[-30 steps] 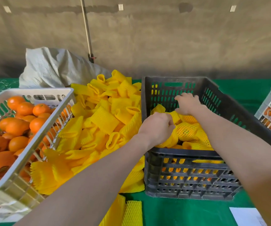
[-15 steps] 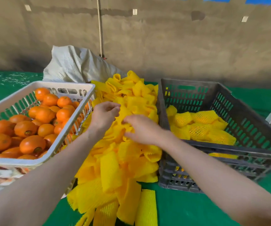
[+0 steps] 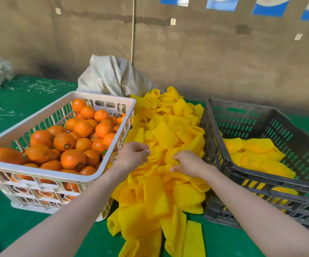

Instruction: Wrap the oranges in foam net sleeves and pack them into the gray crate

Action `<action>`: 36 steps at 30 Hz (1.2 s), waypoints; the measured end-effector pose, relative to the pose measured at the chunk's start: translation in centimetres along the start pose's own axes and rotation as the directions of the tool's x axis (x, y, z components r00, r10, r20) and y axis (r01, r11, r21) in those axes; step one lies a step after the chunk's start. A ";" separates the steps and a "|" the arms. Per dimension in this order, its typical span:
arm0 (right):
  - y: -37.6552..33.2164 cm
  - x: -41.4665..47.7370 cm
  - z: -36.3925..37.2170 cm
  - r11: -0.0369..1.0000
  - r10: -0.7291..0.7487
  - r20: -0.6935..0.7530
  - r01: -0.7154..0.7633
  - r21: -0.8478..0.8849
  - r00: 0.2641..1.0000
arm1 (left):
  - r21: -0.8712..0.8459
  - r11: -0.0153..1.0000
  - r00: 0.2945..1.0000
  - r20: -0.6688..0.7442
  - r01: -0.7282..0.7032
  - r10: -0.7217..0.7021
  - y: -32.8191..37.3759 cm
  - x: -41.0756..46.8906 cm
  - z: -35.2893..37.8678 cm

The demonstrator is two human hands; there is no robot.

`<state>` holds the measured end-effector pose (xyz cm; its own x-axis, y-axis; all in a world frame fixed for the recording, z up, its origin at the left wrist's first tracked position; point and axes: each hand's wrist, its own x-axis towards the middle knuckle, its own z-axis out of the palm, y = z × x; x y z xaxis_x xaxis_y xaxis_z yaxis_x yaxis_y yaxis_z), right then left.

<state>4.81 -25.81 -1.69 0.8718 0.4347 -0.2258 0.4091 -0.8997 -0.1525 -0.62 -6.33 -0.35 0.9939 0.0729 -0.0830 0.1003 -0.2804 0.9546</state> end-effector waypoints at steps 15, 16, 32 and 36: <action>-3.2 -3.2 -4.7 0.733 0.198 -0.331 0.085 0.675 0.923 | -0.180 0.977 0.986 0.137 0.117 -0.093 -0.2 1.0 0.2; -3.5 -3.2 -4.8 0.646 0.202 -0.318 0.119 0.754 0.926 | -0.260 0.956 0.983 0.152 0.136 -0.099 0.0 1.1 -0.2; -8.5 1.3 -3.8 0.780 0.260 -0.618 0.217 0.588 0.742 | 0.097 0.902 0.885 -0.173 -0.421 0.432 -0.4 0.0 -4.0; -11.1 2.1 -4.5 0.836 0.175 -0.775 0.324 0.443 0.607 | -0.209 0.879 0.904 -0.069 -0.428 0.423 0.3 0.8 -7.6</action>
<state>3.30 -15.09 3.82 0.8095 0.0743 0.5824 0.5052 -0.5937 -0.6264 -0.13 0.94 2.01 0.9372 0.0137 0.3485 -0.3465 -0.0776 0.9348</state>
